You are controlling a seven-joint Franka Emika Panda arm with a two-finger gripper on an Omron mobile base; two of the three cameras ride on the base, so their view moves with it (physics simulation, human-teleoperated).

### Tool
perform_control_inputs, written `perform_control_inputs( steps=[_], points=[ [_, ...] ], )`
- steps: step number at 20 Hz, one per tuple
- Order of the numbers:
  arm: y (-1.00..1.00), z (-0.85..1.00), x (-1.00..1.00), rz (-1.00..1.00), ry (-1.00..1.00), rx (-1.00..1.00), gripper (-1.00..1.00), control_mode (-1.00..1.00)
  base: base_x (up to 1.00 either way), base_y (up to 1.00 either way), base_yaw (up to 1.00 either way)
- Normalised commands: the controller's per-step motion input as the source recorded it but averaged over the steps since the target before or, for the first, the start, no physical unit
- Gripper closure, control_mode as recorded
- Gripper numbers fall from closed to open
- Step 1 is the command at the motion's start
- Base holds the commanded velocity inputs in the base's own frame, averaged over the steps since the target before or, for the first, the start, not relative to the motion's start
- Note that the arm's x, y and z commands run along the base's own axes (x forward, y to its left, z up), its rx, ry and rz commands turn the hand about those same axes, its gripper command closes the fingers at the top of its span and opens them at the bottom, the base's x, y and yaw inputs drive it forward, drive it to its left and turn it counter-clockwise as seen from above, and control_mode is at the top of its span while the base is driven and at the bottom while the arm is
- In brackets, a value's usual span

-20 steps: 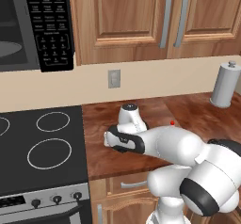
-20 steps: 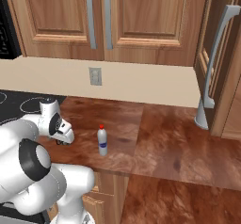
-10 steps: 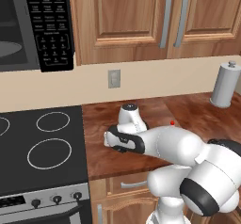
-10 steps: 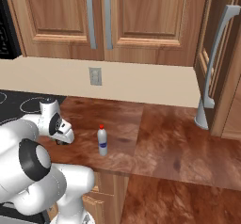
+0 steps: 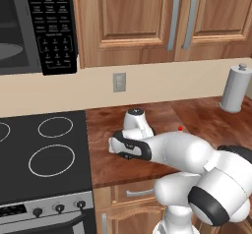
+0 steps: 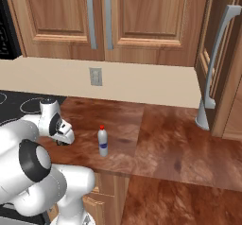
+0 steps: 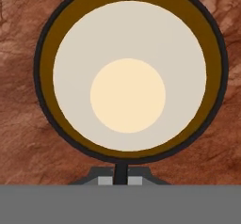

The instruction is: Pick the mug from the counter and place it inside the microwave. Then close the microwave.

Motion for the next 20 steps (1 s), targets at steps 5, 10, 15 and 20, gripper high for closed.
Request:
perform_control_inputs(
  steps=[5, 10, 15, 20],
  points=[
    [-0.01, 0.26, 0.0, 0.0, 0.0, 0.0, 1.0, -1.0, 0.0, 0.0, 0.0],
    [-0.05, 0.82, -0.02, 0.05, 0.0, 0.0, 1.0, -1.0, 0.0, 0.0, 0.0],
    [-0.39, 0.64, -0.02, 0.14, 0.0, 0.0, 1.0, -1.0, 0.0, 0.0, 0.0],
    [-0.58, 0.35, -0.13, 0.18, 0.0, 0.0, 1.0, -1.0, 0.0, 0.0, 0.0]
  ],
)
